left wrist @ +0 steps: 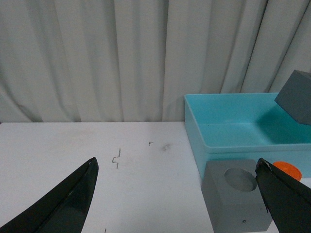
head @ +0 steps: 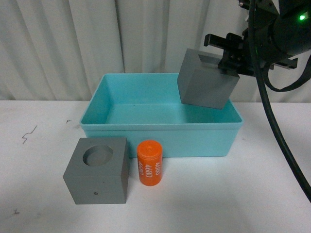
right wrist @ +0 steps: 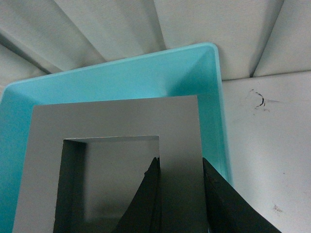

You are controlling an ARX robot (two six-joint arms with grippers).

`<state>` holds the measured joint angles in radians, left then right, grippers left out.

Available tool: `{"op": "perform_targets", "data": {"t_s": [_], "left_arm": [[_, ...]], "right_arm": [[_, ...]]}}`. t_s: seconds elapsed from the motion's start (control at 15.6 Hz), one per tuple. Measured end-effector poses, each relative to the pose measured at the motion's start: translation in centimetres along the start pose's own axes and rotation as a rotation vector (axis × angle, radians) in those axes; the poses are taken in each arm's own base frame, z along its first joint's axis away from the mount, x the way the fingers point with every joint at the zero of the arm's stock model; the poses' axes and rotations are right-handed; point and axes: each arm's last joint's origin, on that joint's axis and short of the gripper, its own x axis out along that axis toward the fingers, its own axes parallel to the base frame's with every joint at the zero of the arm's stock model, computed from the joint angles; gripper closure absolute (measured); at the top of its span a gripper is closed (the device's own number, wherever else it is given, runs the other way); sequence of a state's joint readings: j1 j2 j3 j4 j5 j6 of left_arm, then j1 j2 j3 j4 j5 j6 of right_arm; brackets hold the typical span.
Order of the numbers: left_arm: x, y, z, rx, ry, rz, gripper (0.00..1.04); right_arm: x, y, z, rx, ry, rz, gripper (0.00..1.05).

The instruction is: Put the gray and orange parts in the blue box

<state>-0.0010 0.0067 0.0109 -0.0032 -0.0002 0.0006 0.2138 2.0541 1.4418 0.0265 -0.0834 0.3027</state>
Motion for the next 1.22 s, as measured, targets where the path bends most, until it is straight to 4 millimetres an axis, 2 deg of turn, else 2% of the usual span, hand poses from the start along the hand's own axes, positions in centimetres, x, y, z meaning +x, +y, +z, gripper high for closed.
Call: {"op": "perform_targets", "data": {"t_s": [0.13, 0.38, 0.51, 0.64, 0.77, 0.83, 0.96, 1.03, 1.15, 1.22], "left_arm": [[0.0, 0.0, 0.0, 0.000, 0.000, 0.000, 0.07], [0.0, 0.0, 0.0, 0.000, 0.000, 0.000, 0.07], [0.0, 0.0, 0.0, 0.000, 0.000, 0.000, 0.07], [0.0, 0.0, 0.0, 0.000, 0.000, 0.000, 0.07], [0.0, 0.0, 0.0, 0.000, 0.000, 0.000, 0.07], [0.0, 0.0, 0.0, 0.000, 0.000, 0.000, 0.07], [0.0, 0.0, 0.0, 0.000, 0.000, 0.000, 0.07], [0.0, 0.0, 0.0, 0.000, 0.000, 0.000, 0.07], [0.0, 0.0, 0.0, 0.000, 0.000, 0.000, 0.07], [0.0, 0.0, 0.0, 0.000, 0.000, 0.000, 0.07]], "right_arm": [[2.0, 0.6, -0.4, -0.011, 0.025, -0.007, 0.86], [4.4, 0.6, -1.8, -0.012, 0.105, -0.042, 0.85], [4.7, 0.5, -2.0, -0.011, 0.108, -0.068, 0.64], [4.4, 0.7, -1.3, -0.001, 0.070, -0.076, 0.42], [2.8, 1.1, -0.4, 0.027, 0.005, -0.063, 0.20], [1.1, 1.6, 0.6, 0.043, -0.060, -0.042, 0.07], [-3.0, 2.8, 2.5, 0.043, -0.210, 0.020, 0.07], [-5.7, 3.8, 3.1, 0.031, -0.303, 0.070, 0.06], [-9.9, 5.2, 2.3, -0.026, -0.453, 0.132, 0.09], [-12.6, 4.7, 0.7, -0.093, -0.599, 0.010, 0.22]]}}
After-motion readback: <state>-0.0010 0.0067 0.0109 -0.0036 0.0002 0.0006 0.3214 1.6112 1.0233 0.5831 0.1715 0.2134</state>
